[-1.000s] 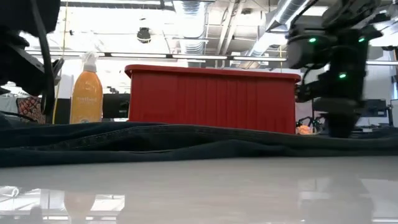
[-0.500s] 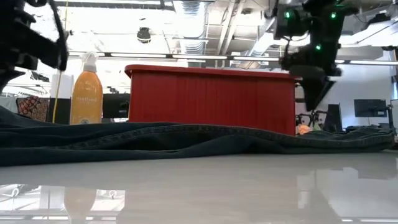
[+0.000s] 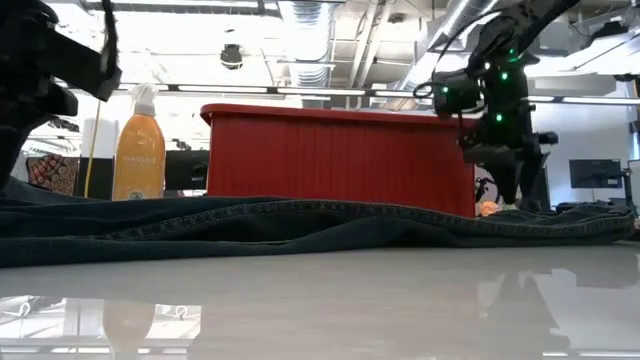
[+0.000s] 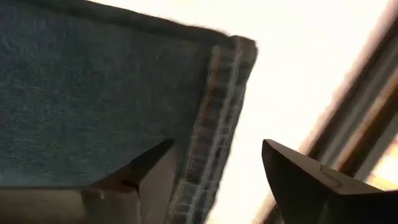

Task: Fold Laundry from Bin
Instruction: Fold the dark blue jeans

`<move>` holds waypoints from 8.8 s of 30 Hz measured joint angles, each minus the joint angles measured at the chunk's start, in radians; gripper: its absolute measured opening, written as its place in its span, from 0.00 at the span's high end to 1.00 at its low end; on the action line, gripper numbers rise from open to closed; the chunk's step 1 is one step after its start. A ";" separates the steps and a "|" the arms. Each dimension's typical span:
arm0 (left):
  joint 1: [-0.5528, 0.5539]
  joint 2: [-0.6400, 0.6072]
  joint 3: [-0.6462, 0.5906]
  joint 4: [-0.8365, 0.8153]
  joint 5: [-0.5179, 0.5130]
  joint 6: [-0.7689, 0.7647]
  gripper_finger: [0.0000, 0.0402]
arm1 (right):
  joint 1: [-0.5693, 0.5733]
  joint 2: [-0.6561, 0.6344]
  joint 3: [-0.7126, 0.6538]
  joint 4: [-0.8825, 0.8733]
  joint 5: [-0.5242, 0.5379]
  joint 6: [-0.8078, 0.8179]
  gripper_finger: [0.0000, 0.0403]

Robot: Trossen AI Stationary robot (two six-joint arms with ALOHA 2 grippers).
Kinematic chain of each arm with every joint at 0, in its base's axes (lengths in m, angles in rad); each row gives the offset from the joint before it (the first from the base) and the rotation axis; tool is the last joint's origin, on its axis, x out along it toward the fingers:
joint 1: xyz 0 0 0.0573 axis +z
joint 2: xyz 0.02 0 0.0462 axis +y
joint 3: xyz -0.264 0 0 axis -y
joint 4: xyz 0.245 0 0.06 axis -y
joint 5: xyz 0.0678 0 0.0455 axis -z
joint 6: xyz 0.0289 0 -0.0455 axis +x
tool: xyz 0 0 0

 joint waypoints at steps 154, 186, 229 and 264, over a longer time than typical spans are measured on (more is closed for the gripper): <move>0.542 0.617 0.470 1.026 -0.214 0.987 0.66 | 0.153 -0.295 0.761 -0.533 0.607 -0.438 0.90; 0.524 0.780 1.374 -0.021 -0.222 1.164 0.66 | 0.387 -0.076 1.176 -0.531 0.267 -0.214 0.89; 0.011 -0.420 0.311 -0.200 -0.794 0.416 0.66 | 0.756 0.765 1.195 0.576 -0.389 0.152 0.52; 0.148 -0.060 0.125 0.394 -0.314 0.653 0.66 | 0.962 0.059 0.010 0.904 0.421 0.250 0.34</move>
